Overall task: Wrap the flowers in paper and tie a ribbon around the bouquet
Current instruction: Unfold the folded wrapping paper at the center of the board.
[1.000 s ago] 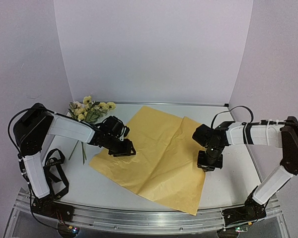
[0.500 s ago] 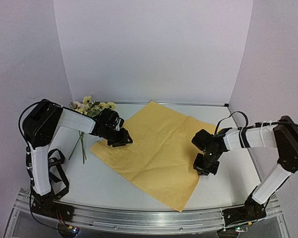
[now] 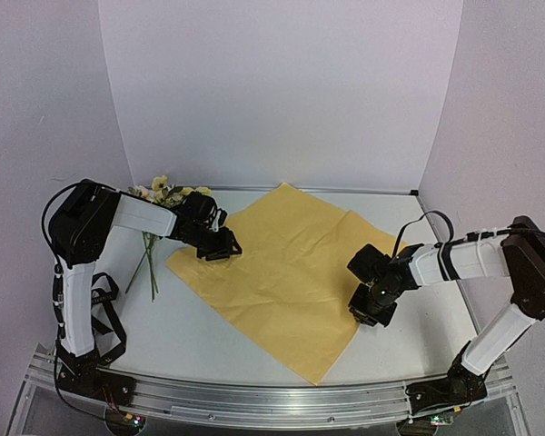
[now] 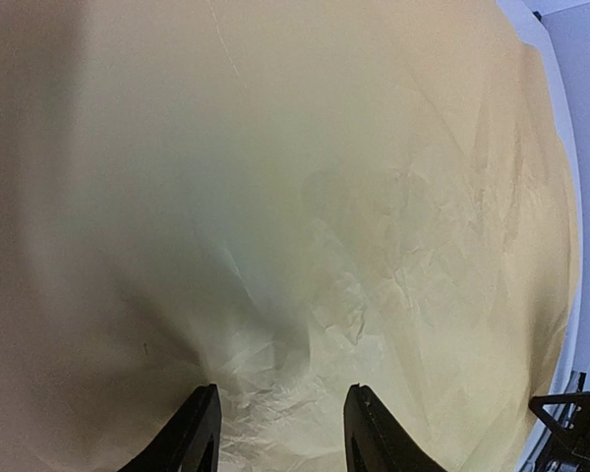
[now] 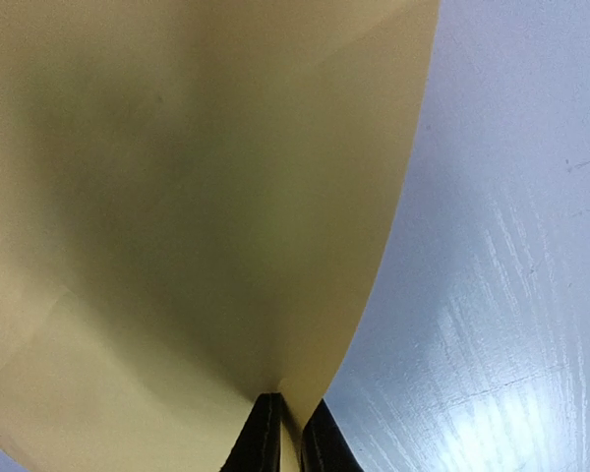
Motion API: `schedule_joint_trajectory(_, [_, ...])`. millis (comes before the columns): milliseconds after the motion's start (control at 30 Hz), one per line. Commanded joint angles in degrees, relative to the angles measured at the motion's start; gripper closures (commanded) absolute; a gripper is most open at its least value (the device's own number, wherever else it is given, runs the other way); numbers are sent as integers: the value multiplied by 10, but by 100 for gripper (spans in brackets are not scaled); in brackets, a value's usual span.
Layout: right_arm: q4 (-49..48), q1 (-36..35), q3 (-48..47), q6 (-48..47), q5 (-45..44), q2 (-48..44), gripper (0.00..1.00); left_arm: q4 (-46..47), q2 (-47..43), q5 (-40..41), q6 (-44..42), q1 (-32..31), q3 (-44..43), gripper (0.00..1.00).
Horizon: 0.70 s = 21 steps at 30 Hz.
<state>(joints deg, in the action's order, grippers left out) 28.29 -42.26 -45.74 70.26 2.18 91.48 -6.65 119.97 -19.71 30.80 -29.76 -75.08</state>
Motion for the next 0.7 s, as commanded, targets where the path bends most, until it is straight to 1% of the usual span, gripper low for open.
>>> schedule_joint_trajectory(0, [-18,-36,4,39,-32,1,90,-59,26,24,-17,6,-11,55])
schedule_joint_trajectory(233, [-57,-67,8,79,-60,12,90,-58,25,19,-13,7,-12,54])
schedule_joint_trajectory(367, [-78,-81,19,105,-70,11,87,-59,24,20,-12,7,-12,55])
schedule_joint_trajectory(667, [-89,-101,26,111,-93,-2,88,-86,31,39,-34,10,-41,53])
